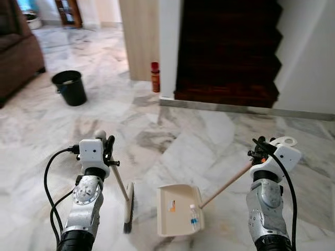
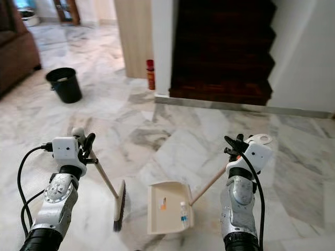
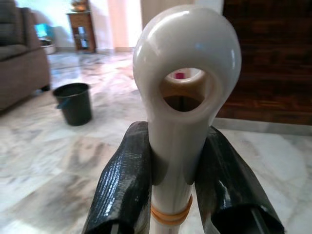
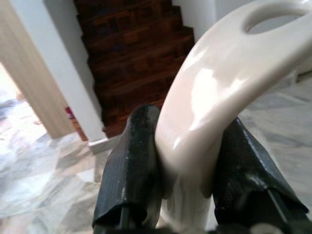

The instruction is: Sweep floor

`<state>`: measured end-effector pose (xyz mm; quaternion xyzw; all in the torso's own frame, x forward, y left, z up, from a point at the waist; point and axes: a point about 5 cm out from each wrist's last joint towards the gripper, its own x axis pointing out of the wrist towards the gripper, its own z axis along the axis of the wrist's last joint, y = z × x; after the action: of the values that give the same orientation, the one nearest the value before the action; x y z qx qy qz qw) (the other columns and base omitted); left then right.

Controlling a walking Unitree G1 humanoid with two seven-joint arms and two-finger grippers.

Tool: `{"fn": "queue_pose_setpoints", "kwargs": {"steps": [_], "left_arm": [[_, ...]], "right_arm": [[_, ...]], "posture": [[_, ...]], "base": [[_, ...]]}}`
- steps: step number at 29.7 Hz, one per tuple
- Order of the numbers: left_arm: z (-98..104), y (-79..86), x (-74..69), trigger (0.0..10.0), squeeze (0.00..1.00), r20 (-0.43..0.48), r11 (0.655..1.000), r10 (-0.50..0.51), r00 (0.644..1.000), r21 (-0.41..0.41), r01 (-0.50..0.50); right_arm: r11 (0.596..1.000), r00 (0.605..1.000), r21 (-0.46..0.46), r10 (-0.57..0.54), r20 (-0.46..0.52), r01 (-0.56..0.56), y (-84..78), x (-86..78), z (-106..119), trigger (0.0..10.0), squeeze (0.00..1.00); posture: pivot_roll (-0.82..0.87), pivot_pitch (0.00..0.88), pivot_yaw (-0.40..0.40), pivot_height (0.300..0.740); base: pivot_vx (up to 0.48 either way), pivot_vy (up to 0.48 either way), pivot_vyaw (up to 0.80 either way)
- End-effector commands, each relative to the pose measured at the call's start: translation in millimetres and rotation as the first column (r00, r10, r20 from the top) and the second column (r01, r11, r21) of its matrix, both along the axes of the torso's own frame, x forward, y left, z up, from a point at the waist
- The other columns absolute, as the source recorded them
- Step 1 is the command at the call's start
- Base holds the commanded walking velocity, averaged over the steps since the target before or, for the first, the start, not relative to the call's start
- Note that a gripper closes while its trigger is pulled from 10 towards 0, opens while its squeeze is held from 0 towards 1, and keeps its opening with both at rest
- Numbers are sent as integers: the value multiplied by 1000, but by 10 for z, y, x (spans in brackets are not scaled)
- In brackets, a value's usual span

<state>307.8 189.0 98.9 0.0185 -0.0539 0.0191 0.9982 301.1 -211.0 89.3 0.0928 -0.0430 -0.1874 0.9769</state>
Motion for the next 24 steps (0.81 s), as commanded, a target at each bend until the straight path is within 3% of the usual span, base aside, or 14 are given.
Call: {"fn": "queue_pose_setpoints", "kwargs": {"steps": [1,7,13,24], "left_arm": [[139,5,30,10000,0,55,1000,-5,998,21,4],[143,16,32,10000,0,53,1000,1,999,21,-3],[136,15,28,10000,0,48,1000,1,999,23,-2],[139,10,33,10000,0,49,1000,2,999,23,-3]], "right_arm": [[1000,998,2,7,68,-7,22,53,157,10000,0],[1000,998,6,10,65,-11,29,57,151,10000,0],[1000,997,19,15,69,-16,29,60,155,10000,0],[999,997,11,43,61,-44,57,79,160,10000,0]], "posture": [[-84,0,10,740],[-83,0,7,740],[-83,0,4,740],[-83,0,0,740]], "base": [[0,0,800],[0,0,760],[0,0,0],[370,0,0]]}}
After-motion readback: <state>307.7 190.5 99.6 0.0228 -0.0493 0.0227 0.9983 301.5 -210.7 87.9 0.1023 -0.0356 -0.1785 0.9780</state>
